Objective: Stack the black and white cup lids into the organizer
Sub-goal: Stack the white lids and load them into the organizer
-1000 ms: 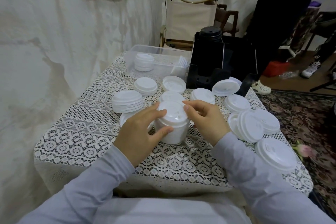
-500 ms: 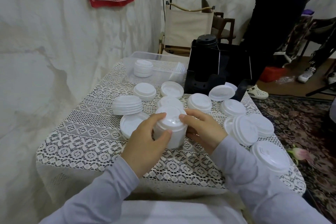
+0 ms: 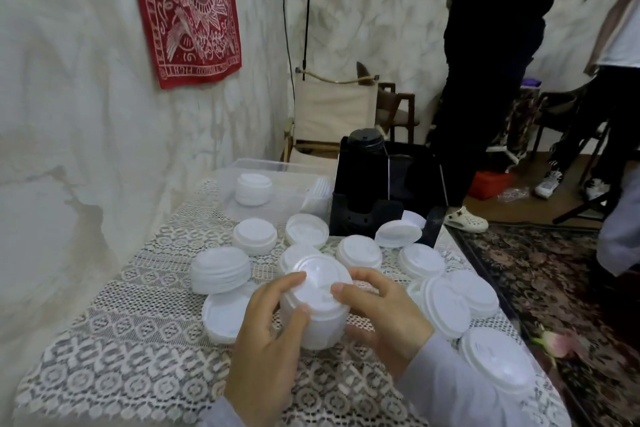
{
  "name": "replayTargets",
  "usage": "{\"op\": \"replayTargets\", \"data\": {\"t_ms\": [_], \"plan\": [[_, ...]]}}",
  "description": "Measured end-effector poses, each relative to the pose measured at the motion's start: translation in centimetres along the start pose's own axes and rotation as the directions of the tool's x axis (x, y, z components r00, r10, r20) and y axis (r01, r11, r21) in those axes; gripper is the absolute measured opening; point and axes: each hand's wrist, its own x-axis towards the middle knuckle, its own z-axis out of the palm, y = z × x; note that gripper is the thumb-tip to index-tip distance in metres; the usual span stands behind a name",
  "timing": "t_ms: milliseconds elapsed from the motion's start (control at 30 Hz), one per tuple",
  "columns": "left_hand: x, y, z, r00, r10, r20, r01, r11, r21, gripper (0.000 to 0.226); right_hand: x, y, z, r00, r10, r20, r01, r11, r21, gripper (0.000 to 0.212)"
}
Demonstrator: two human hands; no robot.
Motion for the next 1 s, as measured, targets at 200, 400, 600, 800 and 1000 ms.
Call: {"op": "replayTargets", "data": {"t_ms": [200, 400, 600, 800, 1000], "plan": [[1.4, 2.2, 1.8, 0.997, 0.054, 0.056, -0.053, 0.998, -0.024, 0.037, -0.7, -2.0, -1.5, 0.996, -0.069, -0.055, 0.072, 0.996, 0.056, 0.023], [5.3, 4.8, 6.1, 0.979, 0.129, 0.155, -0.116, 0.989, -0.090, 0.039, 0.5, -6.5, -4.9, 0.977, -0.148, -0.150, 0.149, 0.989, -0.010, 0.025], [11.7, 8.9, 11.4, 0.970, 0.144, 0.197, -0.117, 0.983, -0.141, 0.049, 4.2, -12.5, -8.2, 0.950, -0.189, -0.249, 0.195, 0.981, 0.003, 0.017], [16.3, 9.4, 14.1, 0.930, 0.150, 0.336, -0.133, 0.988, -0.073, 0.037, 7.0, -13.5, -11.4, 0.990, 0.018, -0.143, 0.013, 0.977, 0.211, 0.046], [19.3, 8.0, 16.2, 0.918, 0.006, 0.395, 0.044, 0.992, -0.118, 0.041, 10.3, -13.3, -13.1, 0.979, 0.028, -0.201, 0.014, 0.979, 0.204, 0.050]]}}
